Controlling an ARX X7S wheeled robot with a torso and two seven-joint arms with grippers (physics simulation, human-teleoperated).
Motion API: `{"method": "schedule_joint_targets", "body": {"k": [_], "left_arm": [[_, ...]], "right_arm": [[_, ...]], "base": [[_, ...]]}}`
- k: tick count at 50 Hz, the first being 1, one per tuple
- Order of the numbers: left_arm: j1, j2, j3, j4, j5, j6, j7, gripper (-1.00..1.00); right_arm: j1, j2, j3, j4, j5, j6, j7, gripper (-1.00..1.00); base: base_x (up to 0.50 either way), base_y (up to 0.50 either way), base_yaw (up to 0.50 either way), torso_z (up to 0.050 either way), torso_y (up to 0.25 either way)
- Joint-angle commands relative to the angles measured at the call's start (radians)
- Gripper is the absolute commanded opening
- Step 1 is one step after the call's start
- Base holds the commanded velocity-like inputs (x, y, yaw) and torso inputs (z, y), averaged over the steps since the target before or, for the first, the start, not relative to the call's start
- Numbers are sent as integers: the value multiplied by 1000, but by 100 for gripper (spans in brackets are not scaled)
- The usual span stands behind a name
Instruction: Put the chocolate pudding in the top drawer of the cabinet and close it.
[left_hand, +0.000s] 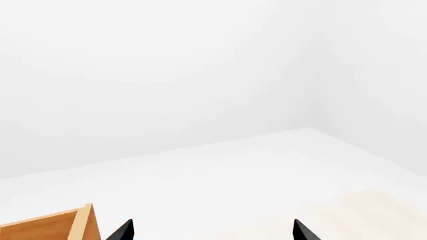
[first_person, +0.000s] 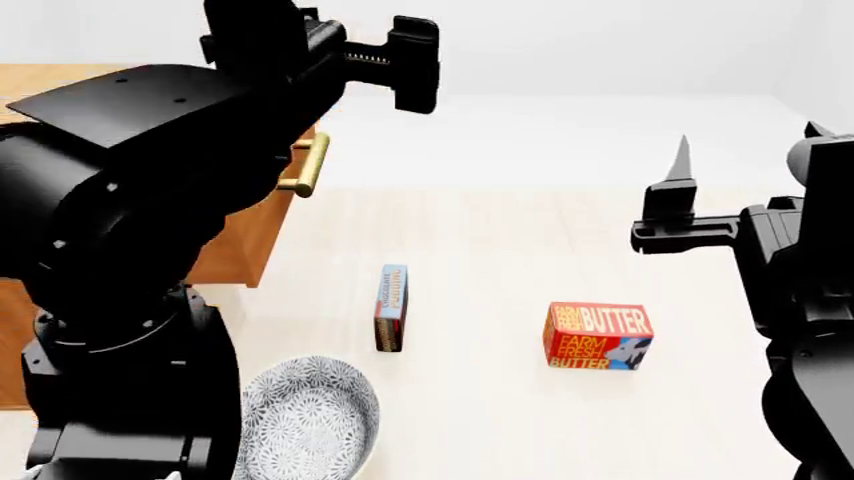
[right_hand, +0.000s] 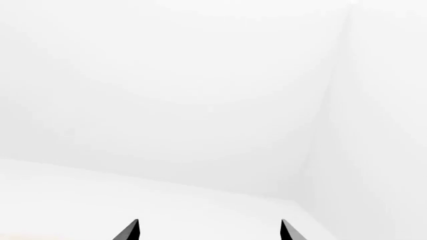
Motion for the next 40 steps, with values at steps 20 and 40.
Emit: {"method": "schedule_joint_targets", "body": {"k": [20, 40], "left_arm": [[258, -18, 248, -102, -199, 188, -98, 100], [257, 0, 376, -439, -112, 391, -75, 100]], "right_arm": [[-10, 4, 25, -6, 16, -2, 1, 100], [-36, 8, 37, 9, 19, -31, 1, 100]], "base": [[0, 0, 0, 0, 0], [0, 0, 0, 0, 0]]}}
